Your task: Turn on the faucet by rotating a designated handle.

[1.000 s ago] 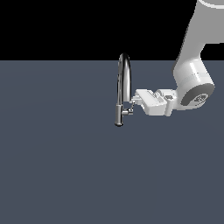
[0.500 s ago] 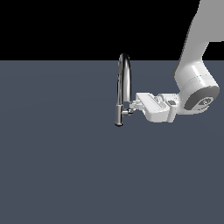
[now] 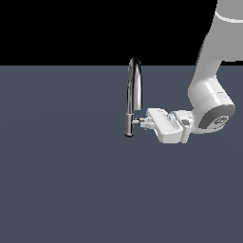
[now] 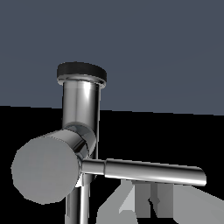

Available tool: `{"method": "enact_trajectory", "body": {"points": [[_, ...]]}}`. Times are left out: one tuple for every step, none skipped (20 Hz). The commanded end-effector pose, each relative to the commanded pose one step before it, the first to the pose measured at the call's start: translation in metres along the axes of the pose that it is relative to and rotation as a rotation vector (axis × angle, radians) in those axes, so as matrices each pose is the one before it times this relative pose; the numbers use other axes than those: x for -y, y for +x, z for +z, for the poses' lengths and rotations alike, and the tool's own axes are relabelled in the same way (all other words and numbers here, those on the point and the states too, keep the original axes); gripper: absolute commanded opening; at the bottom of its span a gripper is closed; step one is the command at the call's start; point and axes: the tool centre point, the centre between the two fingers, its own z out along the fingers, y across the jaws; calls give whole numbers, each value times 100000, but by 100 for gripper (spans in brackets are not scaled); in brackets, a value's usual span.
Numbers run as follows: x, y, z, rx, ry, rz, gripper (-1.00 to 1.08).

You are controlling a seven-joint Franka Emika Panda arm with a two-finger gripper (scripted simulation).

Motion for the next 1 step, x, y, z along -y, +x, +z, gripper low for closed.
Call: {"method": "enact_trajectory", "body": {"points": [[-1523, 2833, -882, -738, 1799, 3620, -100]]}}
